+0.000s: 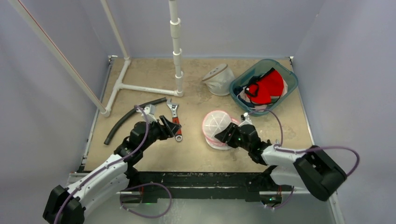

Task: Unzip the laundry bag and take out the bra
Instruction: Move the laundry bag to the center of the board, then pick up the laundry bag at the center of the board.

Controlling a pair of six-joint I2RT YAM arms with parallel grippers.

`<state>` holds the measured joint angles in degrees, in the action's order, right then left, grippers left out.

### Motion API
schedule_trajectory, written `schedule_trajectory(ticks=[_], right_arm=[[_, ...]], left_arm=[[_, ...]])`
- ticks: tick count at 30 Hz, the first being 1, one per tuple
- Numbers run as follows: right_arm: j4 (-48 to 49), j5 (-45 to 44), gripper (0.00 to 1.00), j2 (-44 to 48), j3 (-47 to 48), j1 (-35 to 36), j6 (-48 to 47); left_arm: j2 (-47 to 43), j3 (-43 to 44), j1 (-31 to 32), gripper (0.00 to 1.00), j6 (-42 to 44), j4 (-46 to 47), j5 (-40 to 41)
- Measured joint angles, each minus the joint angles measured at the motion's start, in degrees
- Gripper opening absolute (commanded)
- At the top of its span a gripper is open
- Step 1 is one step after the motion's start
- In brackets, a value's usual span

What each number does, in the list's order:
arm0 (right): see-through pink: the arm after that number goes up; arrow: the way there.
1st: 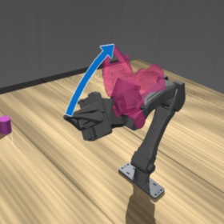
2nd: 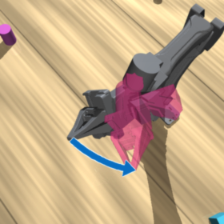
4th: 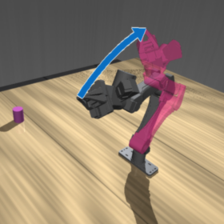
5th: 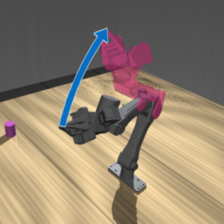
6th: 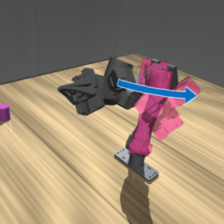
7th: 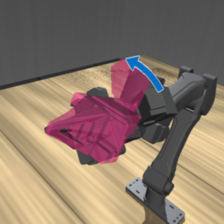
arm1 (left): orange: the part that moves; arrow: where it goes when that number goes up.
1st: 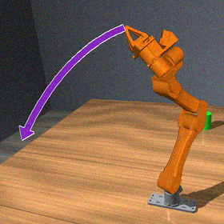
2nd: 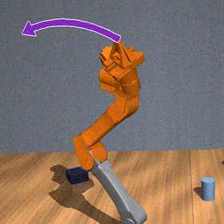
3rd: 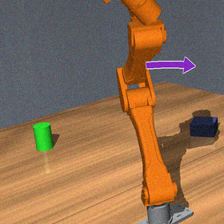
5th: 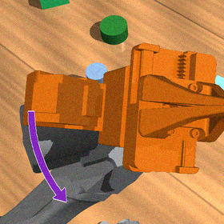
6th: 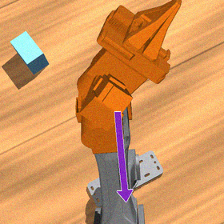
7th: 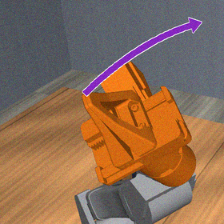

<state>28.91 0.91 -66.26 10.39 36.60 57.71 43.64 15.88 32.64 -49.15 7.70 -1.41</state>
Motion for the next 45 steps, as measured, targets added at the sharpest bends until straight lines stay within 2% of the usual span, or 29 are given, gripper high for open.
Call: schedule_trajectory(ticks=[3, 6, 10, 14, 16, 19, 23, 28, 32, 34, 39, 41, 45], right_arm=[[9.9, 2.2, 0.58, -7.8, 0.8, 0.0, 0.1], [16.9, 3.8, 0.57, -17.6, 5.7, 0.0, -0.4], [23.2, 4.6, 0.56, -29.4, 14.1, 0.1, -0.7], [27.1, 4.3, 0.58, -37.6, 21.2, 0.1, -0.7], [27.7, 4.0, 0.62, -40.3, 24.4, 0.1, -0.9], [27.4, 3.8, 0.73, -43.4, 29.3, 0.2, -2.3], [22.1, 2.3, 0.84, -41.0, 31.0, 0.3, -5.2], [7.8, -1.2, 0.98, -25.8, 29.2, 0.4, -10.2], [-0.8, -3.9, 0.98, -14.0, 29.9, 0.1, -14.0], [-5.0, -4.7, 0.98, -11.2, 32.4, -0.3, -15.8], [-9.2, -6.3, 0.93, -11.0, 36.3, -2.3, -17.4], [-10.8, -6.2, 0.92, -12.2, 37.8, -5.2, -16.5], [-15.6, -8.7, 0.91, -20.8, 48.5, -10.0, -15.0]], left_arm=[[-4.7, 0.0, 0.0, 0.60, 0.0, -2.9, 1.6], [-8.4, 0.4, 0.0, 0.60, 0.1, -6.9, 3.8], [-11.1, 1.5, 0.0, 0.60, 0.3, -12.1, 6.8], [-12.4, 2.4, 0.0, 0.60, 0.4, -16.0, 9.5], [-12.8, 2.6, 0.0, 0.60, 0.6, -17.3, 10.7], [-13.0, 2.7, 0.0, 0.60, 0.8, -18.5, 12.2], [-12.0, 2.8, 0.0, 0.60, 1.0, -19.4, 13.5], [-10.2, 3.3, 0.0, 0.60, 1.7, -19.0, 13.8], [-9.3, 3.3, 0.0, 0.60, 1.8, -18.5, 13.6], [-9.1, 3.3, 0.0, 0.60, 1.8, -18.0, 13.6], [-8.7, 3.3, 0.0, 0.60, 1.7, -17.3, 13.4], [-8.7, 3.3, 0.0, 0.60, 1.6, -17.1, 13.3], [-8.7, 3.3, 0.0, 0.60, 1.2, -16.9, 13.3]])
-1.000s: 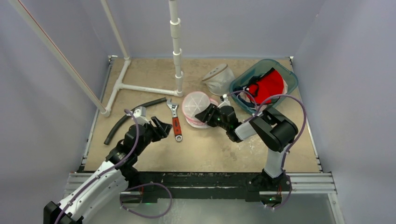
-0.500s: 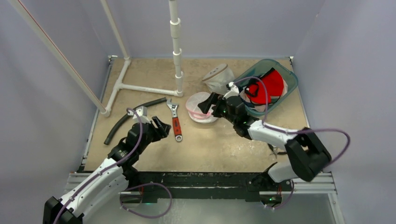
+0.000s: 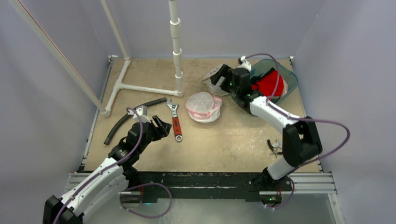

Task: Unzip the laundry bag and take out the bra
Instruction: Pick up the laundry bag at the center of the board.

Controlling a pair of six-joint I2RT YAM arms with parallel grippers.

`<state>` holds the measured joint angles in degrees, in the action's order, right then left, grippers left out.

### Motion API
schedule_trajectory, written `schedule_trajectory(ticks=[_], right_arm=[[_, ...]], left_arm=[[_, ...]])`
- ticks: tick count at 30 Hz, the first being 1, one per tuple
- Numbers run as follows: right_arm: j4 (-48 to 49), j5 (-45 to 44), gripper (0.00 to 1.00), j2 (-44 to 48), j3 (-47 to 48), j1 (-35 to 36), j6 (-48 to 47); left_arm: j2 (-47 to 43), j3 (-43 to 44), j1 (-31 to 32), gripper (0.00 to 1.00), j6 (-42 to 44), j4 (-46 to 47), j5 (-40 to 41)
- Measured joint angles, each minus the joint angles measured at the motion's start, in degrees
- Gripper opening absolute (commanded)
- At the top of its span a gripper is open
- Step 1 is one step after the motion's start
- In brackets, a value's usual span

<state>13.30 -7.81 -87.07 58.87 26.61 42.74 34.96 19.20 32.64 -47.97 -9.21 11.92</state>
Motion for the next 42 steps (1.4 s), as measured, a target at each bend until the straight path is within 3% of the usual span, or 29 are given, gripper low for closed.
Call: schedule_trajectory(ticks=[9, 20, 24, 32, 34, 35, 42], right_arm=[[-9.7, -8.4, 0.93, -17.4, 26.1, 0.0, -0.3], [-21.9, -16.2, 0.91, -31.7, 42.6, -1.3, -3.4], [-24.4, -16.8, 0.77, -34.2, 45.4, -1.7, -4.4], [-25.2, -16.3, 0.22, -36.2, 45.8, -2.3, -6.1], [-25.3, -16.0, 0.04, -36.2, 45.8, -2.3, -6.4], [-25.4, -15.9, 0.00, -36.2, 45.8, -2.4, -6.6], [-25.4, -14.8, 0.00, -35.0, 45.9, -2.8, -8.0]], left_arm=[[0.4, 0.8, 0.0, 0.60, -0.5, 0.0, -0.2], [2.6, 1.2, 0.0, 0.60, -0.7, 1.4, -1.3], [2.5, 1.2, 0.0, 0.60, -0.7, 1.4, -1.3], [2.3, 1.2, 0.0, 0.60, -0.7, 1.4, -1.3], [2.1, 1.2, 0.0, 0.60, -0.7, 1.4, -1.3], [2.1, 1.2, 0.0, 0.60, -0.7, 1.4, -1.3], [1.9, 1.3, 0.0, 0.60, -0.6, 1.3, -1.3]])
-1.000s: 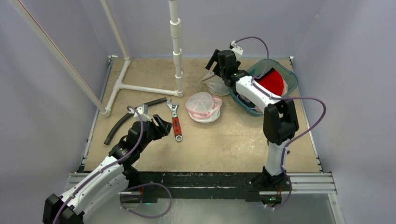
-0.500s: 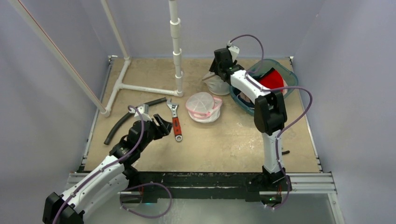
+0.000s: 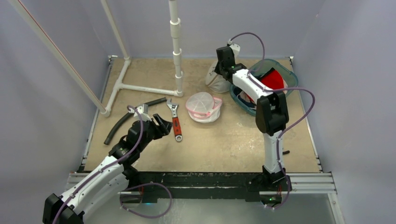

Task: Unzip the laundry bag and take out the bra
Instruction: Pick up the laundry bag at the center of the board, then place the laundry bag at the center of the board.

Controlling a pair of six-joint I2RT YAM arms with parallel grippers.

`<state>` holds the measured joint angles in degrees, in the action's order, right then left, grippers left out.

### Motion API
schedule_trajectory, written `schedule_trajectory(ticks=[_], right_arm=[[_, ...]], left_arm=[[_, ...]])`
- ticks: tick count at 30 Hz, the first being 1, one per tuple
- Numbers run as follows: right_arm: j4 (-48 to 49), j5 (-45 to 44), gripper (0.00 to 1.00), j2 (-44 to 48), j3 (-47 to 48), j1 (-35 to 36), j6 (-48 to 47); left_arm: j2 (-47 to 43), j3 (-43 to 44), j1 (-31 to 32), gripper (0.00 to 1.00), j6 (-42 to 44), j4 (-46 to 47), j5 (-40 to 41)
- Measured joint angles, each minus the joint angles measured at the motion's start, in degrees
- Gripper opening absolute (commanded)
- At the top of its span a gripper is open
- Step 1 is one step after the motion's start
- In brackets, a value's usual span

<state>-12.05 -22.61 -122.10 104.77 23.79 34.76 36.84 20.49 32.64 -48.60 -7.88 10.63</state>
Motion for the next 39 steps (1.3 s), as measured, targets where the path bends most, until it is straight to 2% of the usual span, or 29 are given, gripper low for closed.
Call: schedule_trajectory(ticks=[7, 12, 19, 25, 29, 34, 39], right_arm=[[1.1, 2.9, 0.00, 9.1, 1.4, -0.6, -1.9], [7.0, 6.4, 0.00, 19.2, 2.0, -0.6, -2.3], [15.3, 18.1, 0.00, 34.0, -2.0, 0.5, -3.9], [20.4, 37.8, 0.00, 49.6, -16.0, 3.2, -7.5], [20.0, 50.1, 0.00, 60.8, -28.3, 6.3, -10.6], [17.3, 59.6, 0.00, 72.2, -45.6, 11.7, -13.1], [18.8, 65.1, 0.00, 78.3, -61.7, 12.7, -10.9]], left_arm=[[-1.7, 2.1, 0.0, 0.60, 0.2, -1.0, 0.1], [-3.8, 3.4, 0.0, 0.60, 0.2, -1.8, 0.5], [-4.5, 5.9, 0.0, 0.60, 0.6, -4.3, 1.4], [-7.4, 7.1, 0.0, 0.60, 1.2, -6.6, 1.7], [-9.5, 7.1, 0.0, 0.60, 1.2, -8.5, 1.4], [-9.6, 6.3, 0.0, 0.59, 1.2, -9.0, -1.3], [-8.3, 4.5, 0.0, 0.59, 1.1, -10.2, -3.6]])
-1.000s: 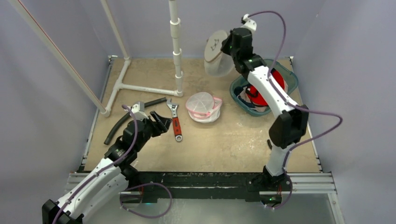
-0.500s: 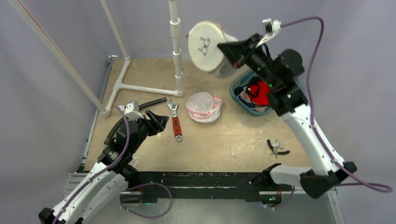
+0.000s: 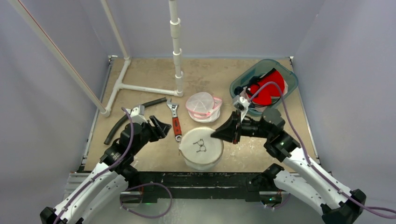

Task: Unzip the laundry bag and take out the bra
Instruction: Place the laundry bag at the center of the board, then move the laundry bag to the center of the board.

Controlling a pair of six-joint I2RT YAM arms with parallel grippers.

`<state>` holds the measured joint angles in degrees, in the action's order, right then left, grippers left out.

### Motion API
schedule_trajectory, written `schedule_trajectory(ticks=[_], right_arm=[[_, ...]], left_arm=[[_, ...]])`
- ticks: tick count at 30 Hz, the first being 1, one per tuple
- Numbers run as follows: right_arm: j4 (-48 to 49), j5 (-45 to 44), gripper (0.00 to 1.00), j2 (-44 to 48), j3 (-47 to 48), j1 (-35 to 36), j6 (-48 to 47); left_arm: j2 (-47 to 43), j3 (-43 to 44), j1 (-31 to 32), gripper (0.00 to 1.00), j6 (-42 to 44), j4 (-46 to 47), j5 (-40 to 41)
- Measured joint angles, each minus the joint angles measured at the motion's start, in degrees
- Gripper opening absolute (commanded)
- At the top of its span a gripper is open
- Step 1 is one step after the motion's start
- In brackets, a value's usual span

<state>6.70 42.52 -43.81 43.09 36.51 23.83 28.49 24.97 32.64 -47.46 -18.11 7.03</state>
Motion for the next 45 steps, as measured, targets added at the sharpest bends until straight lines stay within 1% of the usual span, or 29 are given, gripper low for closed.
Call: schedule_trajectory(ticks=[5, 9, 10, 11, 14, 15, 16, 19, 21, 24, 28, 31, 34, 38, 43, 45], right_arm=[[6.4, 2.2, 0.00, 4.4, -14.6, 0.2, 6.0], [12.0, 1.9, 0.00, 4.8, -21.7, 0.2, 9.3], [13.3, 1.7, 0.11, 4.7, -22.9, 0.2, 9.8], [13.9, 1.5, 0.34, 4.7, -23.7, 0.2, 10.1], [13.4, -0.2, 0.73, 4.9, -24.0, 0.2, 10.3], [12.6, -1.5, 0.81, 5.2, -23.8, 0.3, 10.0], [11.3, -2.9, 0.86, 5.6, -23.5, 0.3, 9.7], [5.2, -8.4, 0.89, 6.5, -19.9, 0.3, 8.1], [0.4, -14.3, 0.89, 6.7, -15.4, 0.3, 7.5], [-3.7, -23.4, 0.88, 7.9, -10.9, 0.3, 8.6], [-6.6, -34.2, 0.88, 8.2, -10.1, 0.3, 11.7], [-6.8, -40.4, 0.87, 2.7, -10.5, 0.3, 14.9], [-4.7, -44.8, 0.87, -3.6, -13.2, 0.3, 18.0], [-1.6, -47.8, 0.87, -11.6, -15.1, 0.3, 20.9], [5.6, -49.5, 0.90, -25.2, -13.4, 0.3, 23.4], [8.2, -49.7, 0.91, -29.2, -12.7, -0.1, 24.6]], left_arm=[[-1.0, -0.5, 0.0, 0.59, -0.6, -1.5, 0.0], [-1.6, -0.5, 0.0, 0.58, -1.4, -1.4, 0.0], [-1.3, -0.5, 0.0, 0.58, -1.5, -1.5, 0.0], [-1.0, -0.5, 0.0, 0.58, -1.5, -1.5, 0.0], [-0.3, -0.5, 0.0, 0.59, -1.5, -1.5, 0.1], [-0.1, -0.5, 0.0, 0.59, -1.5, -1.5, 0.1], [0.0, -0.5, 0.0, 0.59, -1.5, -1.5, 0.1], [0.7, -0.5, 0.0, 0.59, -1.5, -1.2, 0.2], [1.8, -0.6, 0.0, 0.59, -1.4, -0.4, 0.0], [3.5, -0.6, 0.0, 0.59, -1.4, 1.0, -0.3], [4.6, -1.7, 0.0, 0.59, -1.4, 4.1, -1.0], [4.2, -3.8, 0.0, 0.59, -1.5, 7.2, -2.0], [3.5, -6.6, 0.0, 0.59, -1.6, 11.0, -4.0], [3.8, -9.7, 0.0, 0.60, -1.9, 15.5, -6.9], [7.2, -10.1, 0.0, 0.59, -1.9, 19.2, -8.6], [8.8, -10.2, 0.0, 0.59, -1.9, 20.3, -9.1]])
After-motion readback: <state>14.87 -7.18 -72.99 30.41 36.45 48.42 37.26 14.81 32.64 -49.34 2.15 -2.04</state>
